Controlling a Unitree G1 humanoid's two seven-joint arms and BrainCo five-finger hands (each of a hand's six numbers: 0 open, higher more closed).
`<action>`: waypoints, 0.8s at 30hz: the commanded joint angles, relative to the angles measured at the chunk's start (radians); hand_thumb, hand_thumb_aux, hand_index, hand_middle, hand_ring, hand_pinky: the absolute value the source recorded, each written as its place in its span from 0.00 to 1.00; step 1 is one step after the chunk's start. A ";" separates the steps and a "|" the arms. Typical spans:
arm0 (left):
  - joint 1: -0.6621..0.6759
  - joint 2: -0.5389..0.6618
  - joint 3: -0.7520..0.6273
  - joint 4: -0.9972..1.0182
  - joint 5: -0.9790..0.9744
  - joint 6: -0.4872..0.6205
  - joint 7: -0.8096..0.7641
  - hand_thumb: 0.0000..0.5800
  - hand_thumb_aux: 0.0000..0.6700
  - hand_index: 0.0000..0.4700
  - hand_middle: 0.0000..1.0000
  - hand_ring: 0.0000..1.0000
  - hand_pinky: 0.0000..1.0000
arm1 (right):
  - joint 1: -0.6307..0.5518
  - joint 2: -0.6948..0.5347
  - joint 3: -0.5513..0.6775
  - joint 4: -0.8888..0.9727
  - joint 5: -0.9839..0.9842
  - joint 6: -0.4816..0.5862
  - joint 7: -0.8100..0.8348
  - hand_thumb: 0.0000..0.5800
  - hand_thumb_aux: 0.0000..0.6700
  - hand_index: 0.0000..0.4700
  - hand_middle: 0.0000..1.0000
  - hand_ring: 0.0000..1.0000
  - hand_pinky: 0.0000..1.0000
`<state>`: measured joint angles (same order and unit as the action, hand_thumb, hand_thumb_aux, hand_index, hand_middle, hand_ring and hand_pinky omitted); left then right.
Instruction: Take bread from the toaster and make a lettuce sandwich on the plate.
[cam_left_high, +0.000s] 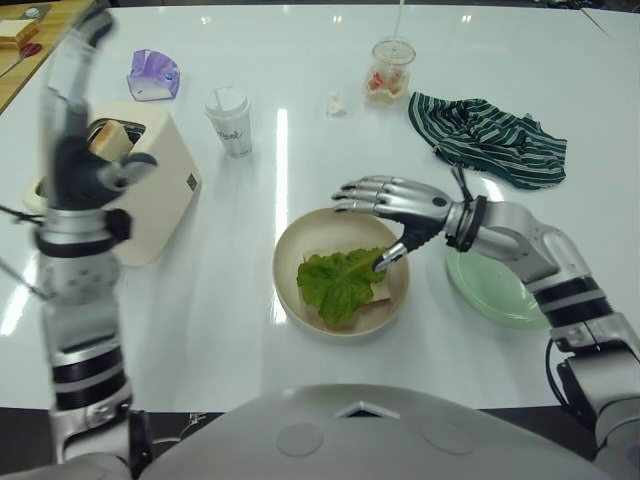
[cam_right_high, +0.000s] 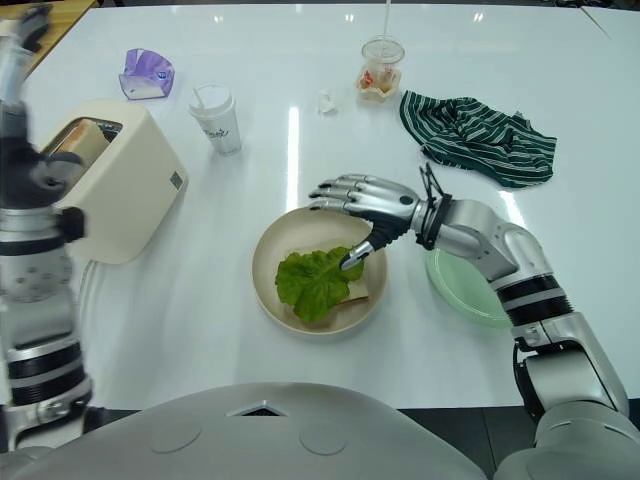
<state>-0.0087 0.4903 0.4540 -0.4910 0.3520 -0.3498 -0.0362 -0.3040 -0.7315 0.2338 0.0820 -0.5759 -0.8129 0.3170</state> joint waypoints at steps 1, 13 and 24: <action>0.053 0.191 0.164 0.037 0.063 0.147 -0.155 0.00 0.00 0.00 0.00 0.00 0.00 | 0.098 -0.023 -0.042 -0.119 0.031 0.045 0.019 0.00 0.00 0.00 0.00 0.00 0.00; 0.141 0.401 -0.025 0.439 0.254 0.272 -0.299 0.00 0.00 0.00 0.00 0.00 0.00 | 0.185 -0.014 -0.056 -0.233 0.004 0.109 0.037 0.00 0.00 0.00 0.00 0.00 0.00; 0.117 0.416 -0.096 0.482 0.253 0.275 -0.249 0.40 0.23 0.23 0.00 0.00 0.00 | 0.183 -0.002 -0.047 -0.220 -0.007 0.104 0.024 0.00 0.00 0.00 0.00 0.00 0.00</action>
<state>0.1169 0.8918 0.3750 -0.0227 0.6057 -0.0743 -0.2989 -0.1136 -0.7335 0.1855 -0.1491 -0.5733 -0.7071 0.3396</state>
